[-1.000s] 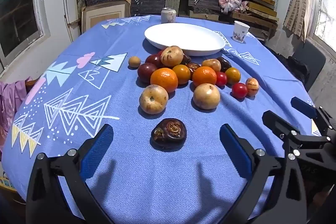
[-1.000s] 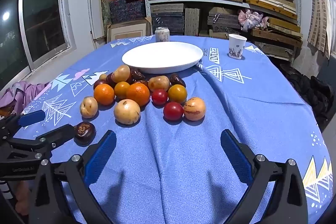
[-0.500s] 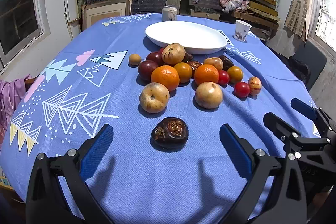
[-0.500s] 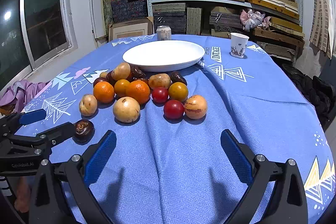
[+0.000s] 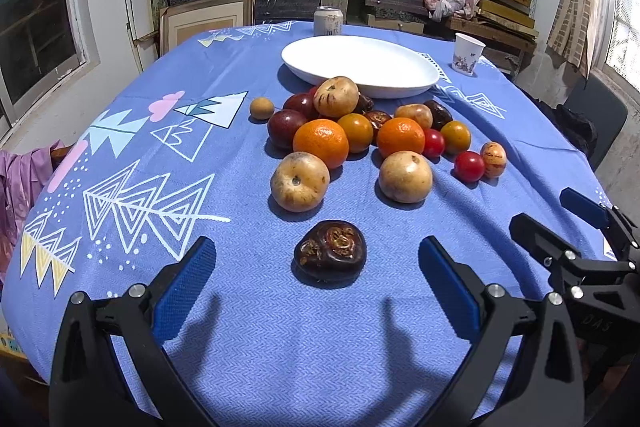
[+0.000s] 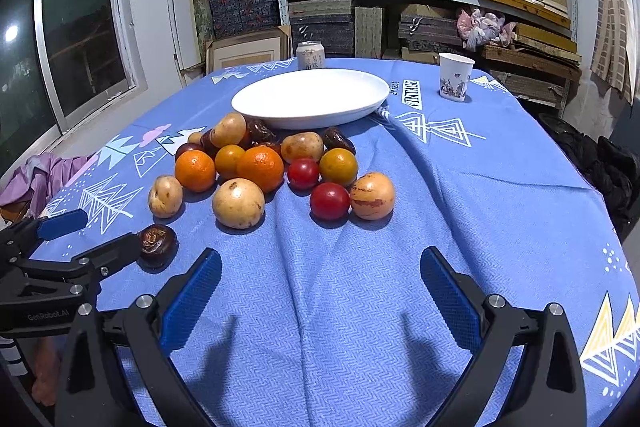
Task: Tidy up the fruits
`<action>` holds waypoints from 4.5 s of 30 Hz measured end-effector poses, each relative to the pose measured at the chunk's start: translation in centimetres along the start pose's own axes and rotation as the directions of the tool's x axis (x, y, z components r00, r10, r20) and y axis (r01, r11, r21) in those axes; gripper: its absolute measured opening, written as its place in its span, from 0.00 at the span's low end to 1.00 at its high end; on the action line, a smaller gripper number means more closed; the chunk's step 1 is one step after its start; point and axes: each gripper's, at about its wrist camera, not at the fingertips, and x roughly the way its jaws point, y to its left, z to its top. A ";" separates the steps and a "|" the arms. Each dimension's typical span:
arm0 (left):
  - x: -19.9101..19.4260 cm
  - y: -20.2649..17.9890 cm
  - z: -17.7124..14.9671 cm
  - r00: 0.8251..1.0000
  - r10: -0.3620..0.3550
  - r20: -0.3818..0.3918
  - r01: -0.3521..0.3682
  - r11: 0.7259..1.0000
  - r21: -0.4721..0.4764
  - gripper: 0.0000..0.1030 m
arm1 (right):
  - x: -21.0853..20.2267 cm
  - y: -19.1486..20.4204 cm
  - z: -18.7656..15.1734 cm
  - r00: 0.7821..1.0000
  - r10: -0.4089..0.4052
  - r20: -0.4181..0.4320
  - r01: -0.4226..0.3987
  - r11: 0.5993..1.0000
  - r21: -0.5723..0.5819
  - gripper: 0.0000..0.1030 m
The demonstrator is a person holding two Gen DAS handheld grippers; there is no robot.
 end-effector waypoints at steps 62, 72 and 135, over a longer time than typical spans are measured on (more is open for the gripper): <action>2.4 1.1 -1.0 0.994 -0.059 -0.097 0.055 0.998 -0.040 0.96 | 0.2 -1.1 -0.2 0.997 0.081 0.001 -0.080 0.993 0.091 0.97; 2.8 1.0 -0.6 0.985 -0.145 -0.093 0.142 0.989 -0.044 0.93 | -0.1 -1.9 -0.4 0.994 0.107 0.039 -0.111 0.985 0.133 0.97; 5.0 2.1 1.0 0.963 -0.240 -0.125 0.230 0.969 -0.092 0.44 | 8.7 -7.2 3.9 0.960 0.231 -0.160 -0.207 0.966 0.158 0.36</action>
